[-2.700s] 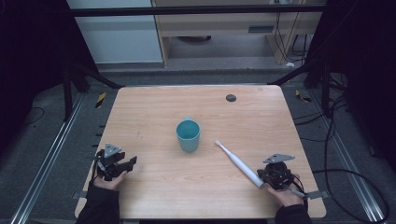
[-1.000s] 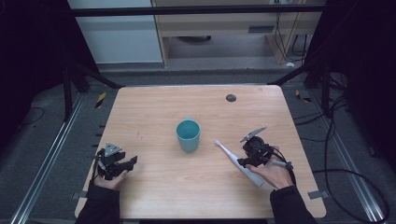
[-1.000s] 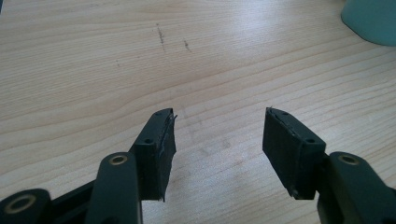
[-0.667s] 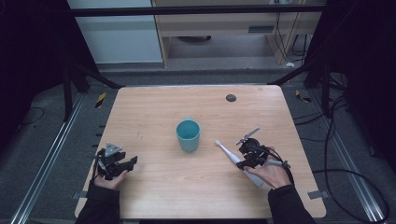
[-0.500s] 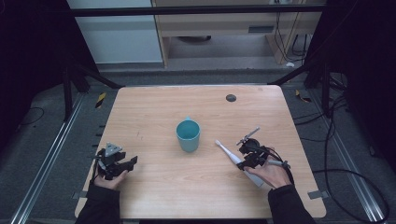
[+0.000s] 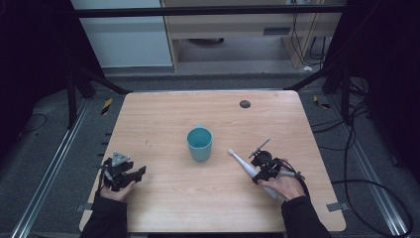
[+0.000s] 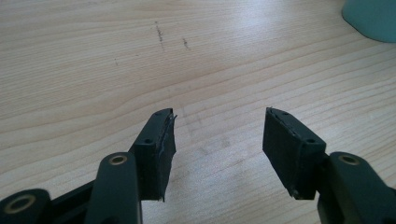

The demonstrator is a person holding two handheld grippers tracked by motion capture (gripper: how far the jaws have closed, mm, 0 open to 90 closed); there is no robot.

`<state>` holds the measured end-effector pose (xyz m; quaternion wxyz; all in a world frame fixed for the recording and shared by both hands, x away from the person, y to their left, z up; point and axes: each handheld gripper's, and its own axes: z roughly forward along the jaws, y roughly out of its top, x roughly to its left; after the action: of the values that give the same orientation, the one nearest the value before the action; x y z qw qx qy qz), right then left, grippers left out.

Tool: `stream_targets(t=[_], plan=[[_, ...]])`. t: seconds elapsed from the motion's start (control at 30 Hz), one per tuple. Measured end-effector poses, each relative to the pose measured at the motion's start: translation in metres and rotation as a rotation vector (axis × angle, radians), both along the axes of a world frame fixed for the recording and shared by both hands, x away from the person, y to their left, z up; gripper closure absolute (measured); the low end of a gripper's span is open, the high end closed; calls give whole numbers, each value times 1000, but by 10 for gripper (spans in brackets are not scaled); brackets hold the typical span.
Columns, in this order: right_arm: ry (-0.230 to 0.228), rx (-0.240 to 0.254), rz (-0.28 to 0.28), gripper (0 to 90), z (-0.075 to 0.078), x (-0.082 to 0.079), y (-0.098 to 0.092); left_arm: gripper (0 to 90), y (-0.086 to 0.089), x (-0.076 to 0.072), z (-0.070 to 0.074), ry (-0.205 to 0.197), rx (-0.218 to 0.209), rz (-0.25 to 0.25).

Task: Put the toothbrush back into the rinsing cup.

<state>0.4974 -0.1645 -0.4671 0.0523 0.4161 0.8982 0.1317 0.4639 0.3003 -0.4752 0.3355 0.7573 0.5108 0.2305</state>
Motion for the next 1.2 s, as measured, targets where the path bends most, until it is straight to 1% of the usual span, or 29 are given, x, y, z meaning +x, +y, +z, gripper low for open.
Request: stream_targets(t=[0.03,0.07,0.13,0.23,0.3,0.37,0.4,0.43,0.5,0.53,0.57,0.67,0.7,0.73,0.8,0.87,0.9,0.93,0.97,1.0,1.03,1.1,1.13,1.17,1.2], plan=[[0,0,0,624,0,0,0,432,0,0,0,0,-2,2],[5,-9,1,643,-1,0,1,432,0,0,0,0,0,0],[9,-9,-6,652,-1,0,2,432,0,0,0,1,0,0],[3,-13,-1,656,-1,0,2,432,0,0,0,0,0,0],[1,-21,-14,659,-1,-1,3,432,0,0,0,0,-2,2],[-7,-25,-13,661,-1,-2,3,432,0,0,0,0,-2,2],[-17,-7,-26,662,-1,-3,3,432,0,0,0,0,-2,2],[-17,-7,-26,662,-1,-3,3,432,0,0,0,0,-2,2],[-24,12,-32,663,-1,-4,1,432,0,0,0,-2,-5,5],[-34,15,-30,663,0,-4,0,432,0,0,0,-2,-5,4],[-34,15,-30,663,0,-4,0,432,0,0,0,-2,-5,4],[-78,50,-47,664,9,-7,-3,432,0,0,0,-4,-6,5],[-78,50,-47,664,9,-7,-3,433,0,0,0,-4,-6,5],[-103,70,-51,664,13,-9,-4,432,0,0,0,-4,-3,4],[-136,98,-61,664,19,-11,-6,433,0,0,1,-4,-3,4],[-169,142,-78,664,25,-13,-8,432,0,0,1,-5,-3,4],[-169,142,-78,664,25,-13,-8,432,0,0,1,-4,-4,4],[-205,185,-98,664,31,-15,-10,432,0,0,1,-5,-3,4],[-205,185,-98,664,31,-15,-10,432,0,0,1,-5,-3,4],[-248,221,-103,664,37,-16,-12,433,0,0,1,-6,-3,4],[-248,221,-103,664,37,-16,-12,433,0,0,1,-6,-3,4],[-281,259,-117,664,43,-18,-12,433,0,0,1,-7,-4,5],[-326,285,-119,664,48,-20,-12,433,0,0,1,-7,-4,5],[-326,285,-119,664,48,-20,-12,433,0,0,1,-7,-4,5],[-360,323,-129,664,53,-21,-11,433,0,0,1,-7,-3,5]])
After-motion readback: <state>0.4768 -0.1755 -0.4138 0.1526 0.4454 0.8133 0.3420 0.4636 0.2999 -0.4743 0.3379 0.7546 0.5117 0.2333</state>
